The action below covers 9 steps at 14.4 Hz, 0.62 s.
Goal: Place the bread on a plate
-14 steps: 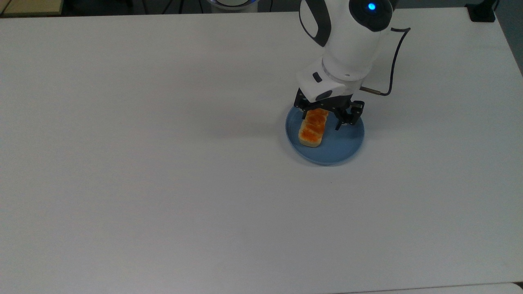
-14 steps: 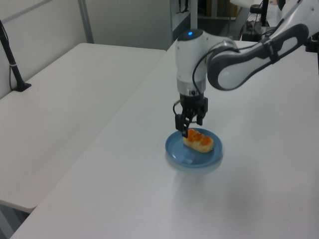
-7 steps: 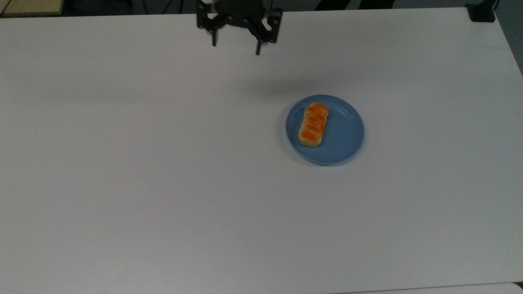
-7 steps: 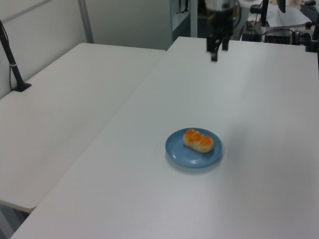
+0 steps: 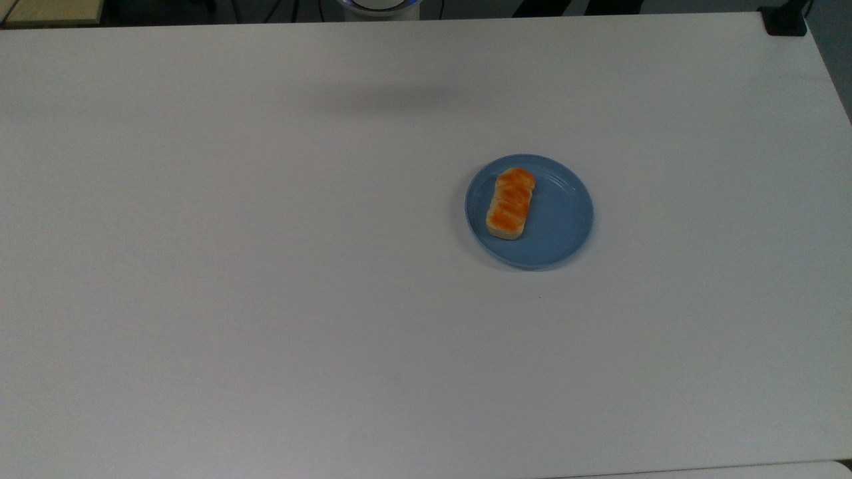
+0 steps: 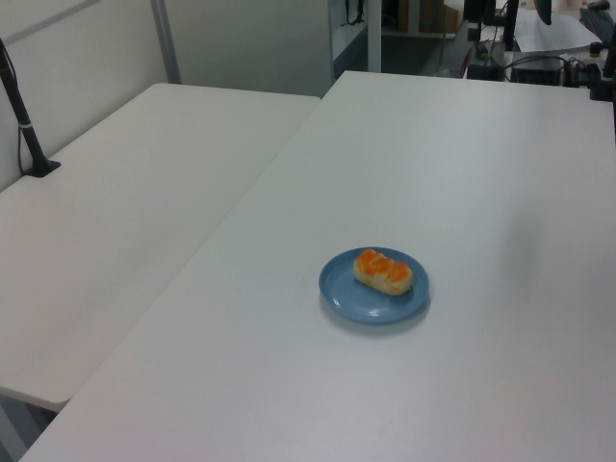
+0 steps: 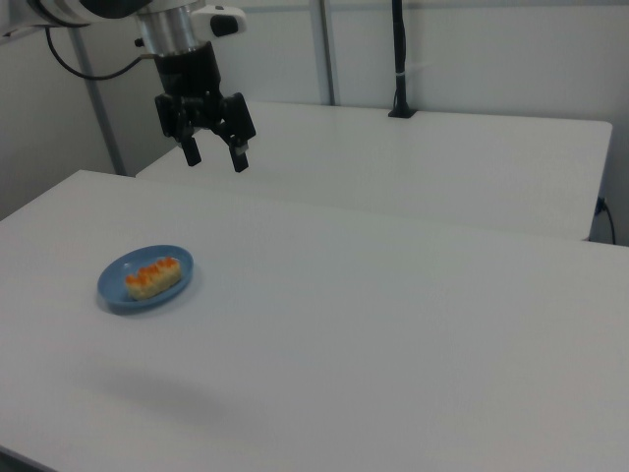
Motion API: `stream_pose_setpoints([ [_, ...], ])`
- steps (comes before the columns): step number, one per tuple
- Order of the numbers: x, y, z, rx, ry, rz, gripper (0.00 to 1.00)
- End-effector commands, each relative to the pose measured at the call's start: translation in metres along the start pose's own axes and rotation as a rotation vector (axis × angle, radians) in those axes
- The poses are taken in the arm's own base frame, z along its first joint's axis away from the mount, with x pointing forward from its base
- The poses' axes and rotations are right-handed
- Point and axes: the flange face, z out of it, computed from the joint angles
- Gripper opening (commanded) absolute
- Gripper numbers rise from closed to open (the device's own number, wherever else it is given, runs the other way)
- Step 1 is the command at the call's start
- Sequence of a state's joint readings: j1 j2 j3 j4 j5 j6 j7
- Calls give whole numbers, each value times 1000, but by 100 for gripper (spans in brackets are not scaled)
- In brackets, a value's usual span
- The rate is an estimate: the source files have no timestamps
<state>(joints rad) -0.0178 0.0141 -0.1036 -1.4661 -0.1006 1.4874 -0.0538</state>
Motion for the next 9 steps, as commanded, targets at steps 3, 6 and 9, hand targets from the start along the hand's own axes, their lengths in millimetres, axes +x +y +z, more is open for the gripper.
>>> stream_pose_setpoints([
  [3, -9, 22, -4, -8, 3, -9, 100],
  [6, 3, 9, 2, -8, 74, 54, 100],
  [9, 0, 7, 2, -3, 73, 60, 100],
])
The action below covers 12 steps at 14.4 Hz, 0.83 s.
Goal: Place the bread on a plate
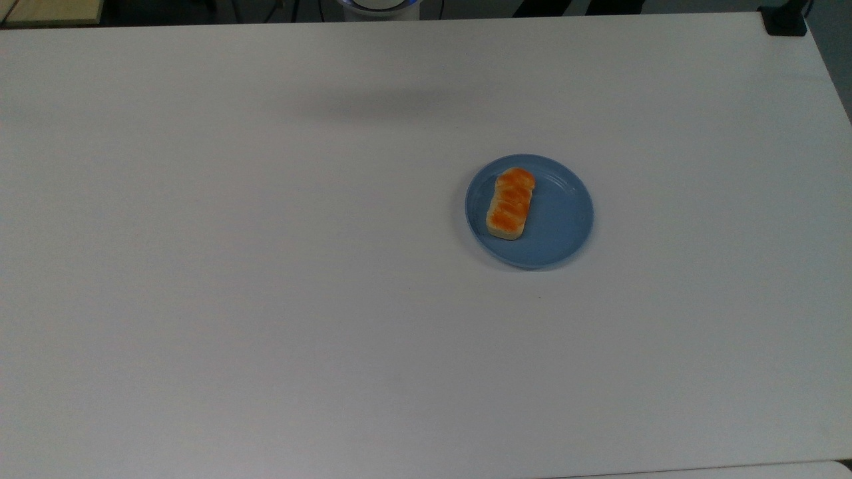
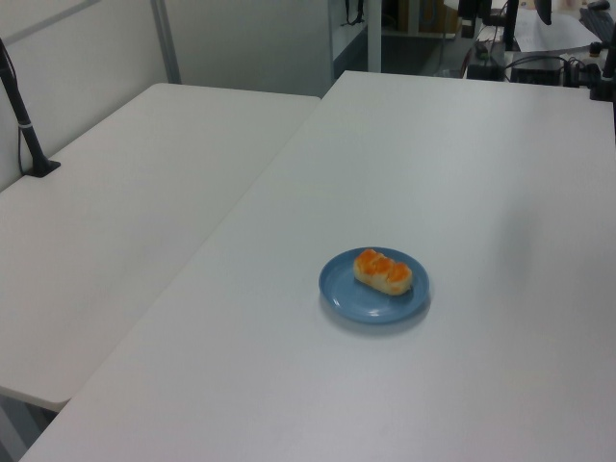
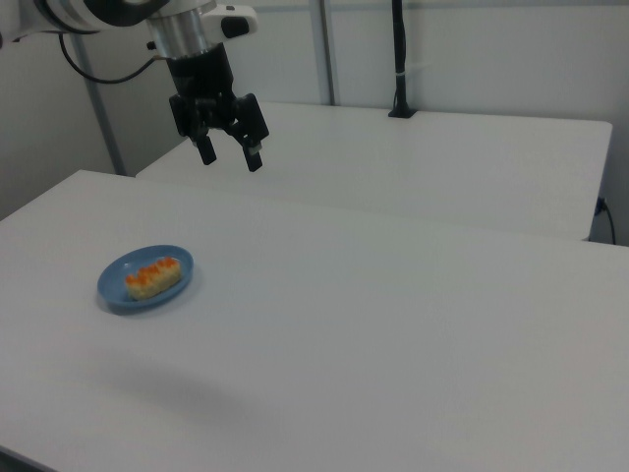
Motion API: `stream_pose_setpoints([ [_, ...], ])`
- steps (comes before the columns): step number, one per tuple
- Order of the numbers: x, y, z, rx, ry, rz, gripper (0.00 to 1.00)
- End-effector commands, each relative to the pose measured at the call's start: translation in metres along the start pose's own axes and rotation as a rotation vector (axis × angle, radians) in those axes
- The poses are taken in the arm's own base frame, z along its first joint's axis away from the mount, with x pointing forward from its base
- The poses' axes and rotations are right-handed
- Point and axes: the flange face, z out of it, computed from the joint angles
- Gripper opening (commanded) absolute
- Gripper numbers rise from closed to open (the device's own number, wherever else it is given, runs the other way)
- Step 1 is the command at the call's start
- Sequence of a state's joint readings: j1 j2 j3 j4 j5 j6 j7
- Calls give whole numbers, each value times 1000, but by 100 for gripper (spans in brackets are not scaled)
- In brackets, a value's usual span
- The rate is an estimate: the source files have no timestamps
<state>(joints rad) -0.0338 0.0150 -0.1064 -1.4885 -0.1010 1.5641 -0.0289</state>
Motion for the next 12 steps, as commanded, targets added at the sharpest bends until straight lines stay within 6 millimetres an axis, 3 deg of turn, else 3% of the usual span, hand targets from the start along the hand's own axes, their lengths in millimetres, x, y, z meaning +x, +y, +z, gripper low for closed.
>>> stream_pose_setpoints([
  [1, -8, -1, -4, 0, 20, 19, 100],
  [12, -3, -6, 5, 3, 17, -60, 100],
])
